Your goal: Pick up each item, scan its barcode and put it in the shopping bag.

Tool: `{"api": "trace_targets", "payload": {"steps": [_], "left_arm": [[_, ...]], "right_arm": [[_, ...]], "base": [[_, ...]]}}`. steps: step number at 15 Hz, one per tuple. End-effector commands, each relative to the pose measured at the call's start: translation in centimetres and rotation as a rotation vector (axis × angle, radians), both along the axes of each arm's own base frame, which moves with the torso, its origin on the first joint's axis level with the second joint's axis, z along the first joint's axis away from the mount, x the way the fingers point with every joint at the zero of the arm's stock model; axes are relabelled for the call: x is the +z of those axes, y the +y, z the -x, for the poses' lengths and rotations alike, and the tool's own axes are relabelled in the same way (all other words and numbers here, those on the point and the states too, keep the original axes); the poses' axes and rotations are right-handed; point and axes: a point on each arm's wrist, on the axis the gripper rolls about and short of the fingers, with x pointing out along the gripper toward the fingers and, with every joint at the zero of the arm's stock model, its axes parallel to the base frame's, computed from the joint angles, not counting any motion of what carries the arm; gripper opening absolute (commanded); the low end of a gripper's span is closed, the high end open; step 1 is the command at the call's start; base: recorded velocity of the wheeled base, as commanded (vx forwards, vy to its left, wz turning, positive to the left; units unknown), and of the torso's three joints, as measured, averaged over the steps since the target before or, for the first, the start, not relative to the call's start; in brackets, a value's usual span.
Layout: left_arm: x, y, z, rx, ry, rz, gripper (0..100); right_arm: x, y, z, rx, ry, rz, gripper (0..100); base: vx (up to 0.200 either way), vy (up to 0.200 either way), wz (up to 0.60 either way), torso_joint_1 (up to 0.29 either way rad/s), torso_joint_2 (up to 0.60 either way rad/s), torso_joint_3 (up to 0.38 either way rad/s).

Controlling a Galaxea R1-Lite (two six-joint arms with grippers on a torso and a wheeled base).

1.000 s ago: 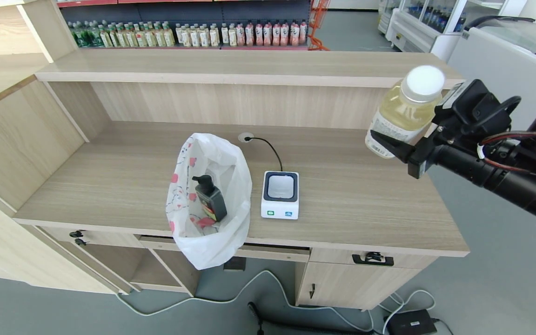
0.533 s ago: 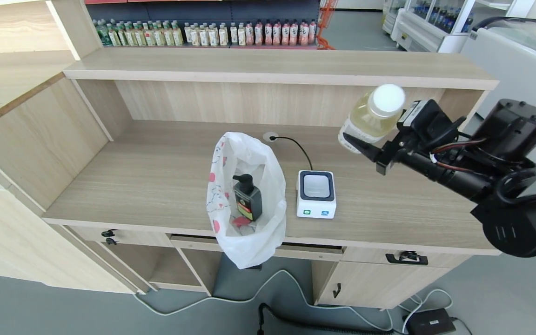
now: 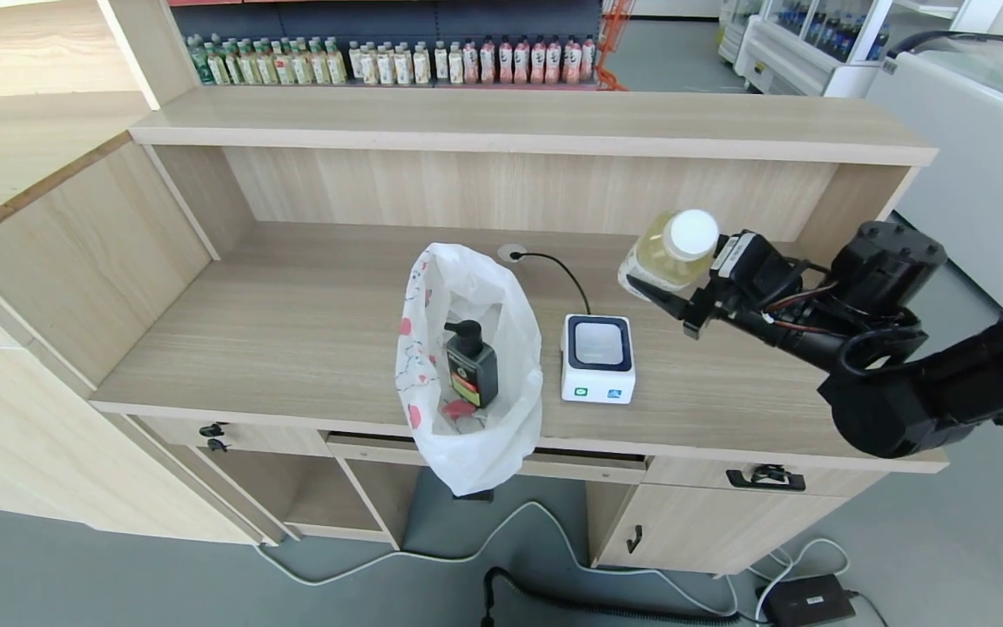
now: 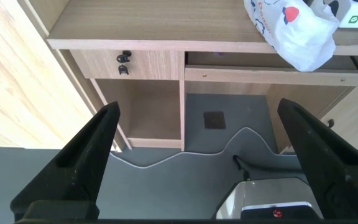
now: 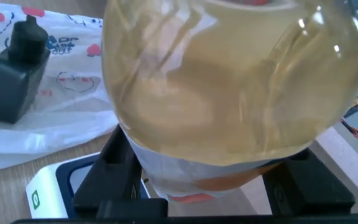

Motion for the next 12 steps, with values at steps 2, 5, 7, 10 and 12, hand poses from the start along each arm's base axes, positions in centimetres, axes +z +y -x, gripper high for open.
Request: {"api": "trace_targets", "payload": {"steps": [2, 5, 7, 10, 12], "left_arm": [[0.0, 0.0, 0.0, 0.0, 0.0, -0.001, 100], [0.0, 0.0, 0.0, 0.0, 0.0, -0.001, 100], [0.0, 0.0, 0.0, 0.0, 0.0, -0.001, 100], [0.0, 0.0, 0.0, 0.0, 0.0, 0.0, 100], [0.0, 0.0, 0.0, 0.0, 0.0, 0.0, 100]], "right_arm": [[-1.4, 0.1, -1.0, 0.007, 0.013, 0.007, 0], [-2.6, 0.3, -1.7, 0.012, 0.012, 0.01, 0], [-3.1, 0.4, -1.9, 0.014, 0.016, 0.011, 0], [-3.7, 0.6, -2.1, 0.018, 0.022, 0.012, 0], [-4.0, 0.7, -2.2, 0.018, 0.024, 0.013, 0]], "base": [[0.0, 0.0, 0.0, 0.0, 0.0, 0.0], [0.0, 0.0, 0.0, 0.0, 0.0, 0.0], [0.0, 0.0, 0.0, 0.0, 0.0, 0.0], [0.0, 0.0, 0.0, 0.0, 0.0, 0.0], [0.0, 0.0, 0.0, 0.0, 0.0, 0.0]]}}
